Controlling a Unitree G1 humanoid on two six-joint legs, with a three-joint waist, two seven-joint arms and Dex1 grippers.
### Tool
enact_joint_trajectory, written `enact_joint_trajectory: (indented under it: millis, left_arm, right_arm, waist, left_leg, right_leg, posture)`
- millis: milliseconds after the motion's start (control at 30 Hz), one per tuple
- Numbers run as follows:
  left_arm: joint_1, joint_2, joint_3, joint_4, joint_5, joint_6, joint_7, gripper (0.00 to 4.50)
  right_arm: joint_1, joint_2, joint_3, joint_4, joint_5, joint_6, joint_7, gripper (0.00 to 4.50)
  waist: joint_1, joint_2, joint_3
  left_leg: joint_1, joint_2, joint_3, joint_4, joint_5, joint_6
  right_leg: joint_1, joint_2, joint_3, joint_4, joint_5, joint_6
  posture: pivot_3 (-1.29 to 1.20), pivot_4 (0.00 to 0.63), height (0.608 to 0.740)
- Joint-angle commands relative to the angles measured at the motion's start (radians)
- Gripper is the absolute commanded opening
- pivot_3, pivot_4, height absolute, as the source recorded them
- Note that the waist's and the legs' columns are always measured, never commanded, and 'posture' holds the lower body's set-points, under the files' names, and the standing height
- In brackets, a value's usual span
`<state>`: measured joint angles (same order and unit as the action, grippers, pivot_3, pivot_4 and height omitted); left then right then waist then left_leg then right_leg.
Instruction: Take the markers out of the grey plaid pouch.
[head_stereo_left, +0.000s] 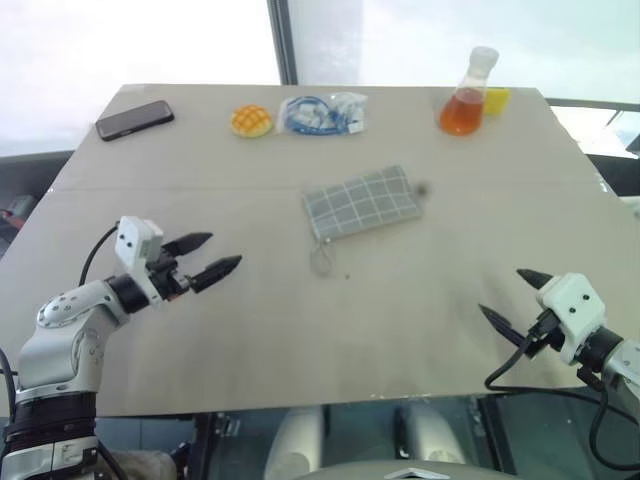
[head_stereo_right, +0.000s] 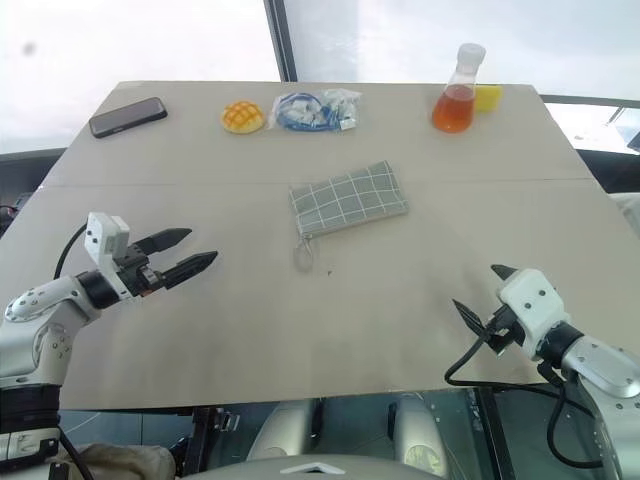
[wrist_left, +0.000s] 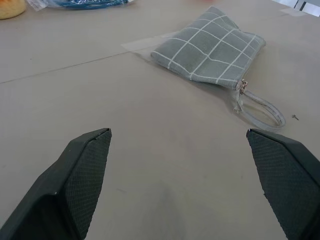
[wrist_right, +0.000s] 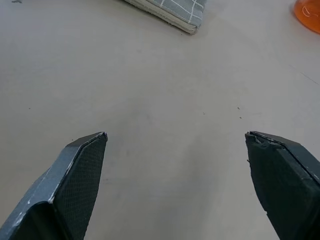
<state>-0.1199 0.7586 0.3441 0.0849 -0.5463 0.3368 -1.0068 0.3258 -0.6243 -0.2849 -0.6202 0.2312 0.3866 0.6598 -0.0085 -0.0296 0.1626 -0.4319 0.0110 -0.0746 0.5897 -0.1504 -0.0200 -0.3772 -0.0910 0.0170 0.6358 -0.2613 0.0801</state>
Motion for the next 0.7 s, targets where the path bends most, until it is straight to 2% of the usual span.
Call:
enact_joint_trajectory:
  millis: [33, 200, 367, 500, 700]
  left_arm:
    - [-0.013, 0.017, 0.026, -0.047, -0.011, -0.003, 0.004, 4.50]
    - [-0.041, 0.009, -0.007, -0.021, 0.053, -0.072, 0.019, 4.50]
    - [-0.098, 0.005, -0.051, 0.063, 0.172, -0.241, 0.038, 4.50]
    - [-0.200, 0.028, -0.139, 0.241, 0.372, -0.550, 0.074, 4.50]
    - [-0.459, 0.044, -0.340, 0.669, 0.709, -1.146, 0.213, 4.50]
  right_arm:
    - [-0.023, -0.007, -0.005, -0.030, 0.016, -0.021, 0.001, 4.48]
    - [-0.088, 0.015, 0.065, -0.077, 0.022, -0.047, -0.009, 4.48]
    - [-0.156, 0.000, 0.097, -0.108, 0.027, -0.027, -0.014, 4.48]
    - [-0.192, -0.031, 0.133, -0.127, -0.012, -0.028, -0.015, 4.48]
    - [-0.283, -0.048, 0.211, -0.099, -0.083, -0.088, -0.014, 4.48]
  waist:
    - [0.000, 0.000, 0.000]
    - [-0.001, 0.000, 0.000]
    - [0.002, 0.000, 0.000]
    - [0.008, 0.000, 0.000]
    - [0.021, 0.000, 0.000]
  left_leg:
    - [0.000, 0.000, 0.000, 0.000, 0.000, 0.000]
    - [0.000, 0.000, 0.000, 0.000, 0.000, 0.000]
    - [0.000, 0.000, 0.000, 0.000, 0.000, 0.001]
    - [0.000, 0.000, 0.000, 0.000, 0.000, 0.001]
    - [0.000, 0.000, 0.001, 0.000, 0.001, 0.001]
  right_leg:
    - [0.000, 0.000, 0.000, 0.000, 0.000, 0.000]
    - [0.000, 0.000, 0.000, 0.000, 0.000, 0.000]
    - [0.000, 0.000, 0.000, 0.000, 0.000, 0.000]
    - [0.000, 0.001, 0.000, 0.000, 0.000, 0.000]
    - [0.000, 0.002, 0.000, 0.000, 0.000, 0.000]
  posture:
    - [0.00, 0.150, 0.740]
    - [0.00, 0.150, 0.740]
    - [0.00, 0.150, 0.740]
    - [0.00, 0.150, 0.740]
    - [0.00, 0.150, 0.740]
